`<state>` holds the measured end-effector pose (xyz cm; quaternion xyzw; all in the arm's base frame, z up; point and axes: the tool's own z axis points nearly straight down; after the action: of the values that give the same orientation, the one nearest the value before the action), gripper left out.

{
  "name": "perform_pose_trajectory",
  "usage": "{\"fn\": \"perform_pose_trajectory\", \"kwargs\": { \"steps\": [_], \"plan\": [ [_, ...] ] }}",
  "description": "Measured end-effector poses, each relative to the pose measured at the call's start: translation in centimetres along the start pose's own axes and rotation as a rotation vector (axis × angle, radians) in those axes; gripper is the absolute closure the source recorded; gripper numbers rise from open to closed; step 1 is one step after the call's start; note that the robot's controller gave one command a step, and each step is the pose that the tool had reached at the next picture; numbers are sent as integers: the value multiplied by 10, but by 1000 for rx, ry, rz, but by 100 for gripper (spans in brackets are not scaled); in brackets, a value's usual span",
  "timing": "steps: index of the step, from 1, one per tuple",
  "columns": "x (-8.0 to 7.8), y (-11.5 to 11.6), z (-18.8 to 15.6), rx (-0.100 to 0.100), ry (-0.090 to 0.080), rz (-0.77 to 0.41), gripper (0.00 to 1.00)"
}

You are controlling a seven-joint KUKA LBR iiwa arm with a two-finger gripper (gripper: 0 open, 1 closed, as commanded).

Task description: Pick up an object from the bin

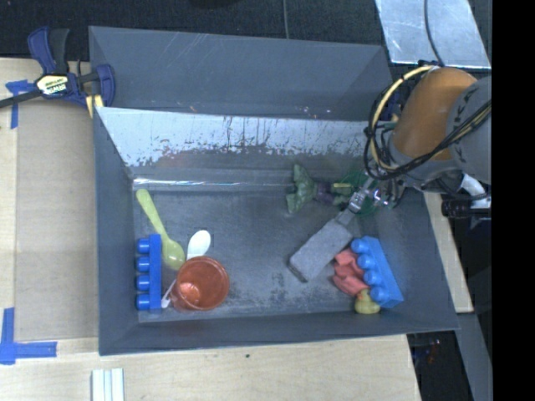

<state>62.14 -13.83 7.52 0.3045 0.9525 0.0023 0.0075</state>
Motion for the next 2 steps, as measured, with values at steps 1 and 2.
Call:
{"fn": "perform_pose_trajectory", "kwargs": {
  "steps": [1, 2],
  "plan": [
    [-6, -4, 3, 4, -2, -157, 100],
    [-6, -4, 3, 4, -2, -157, 100]
  ]
}}
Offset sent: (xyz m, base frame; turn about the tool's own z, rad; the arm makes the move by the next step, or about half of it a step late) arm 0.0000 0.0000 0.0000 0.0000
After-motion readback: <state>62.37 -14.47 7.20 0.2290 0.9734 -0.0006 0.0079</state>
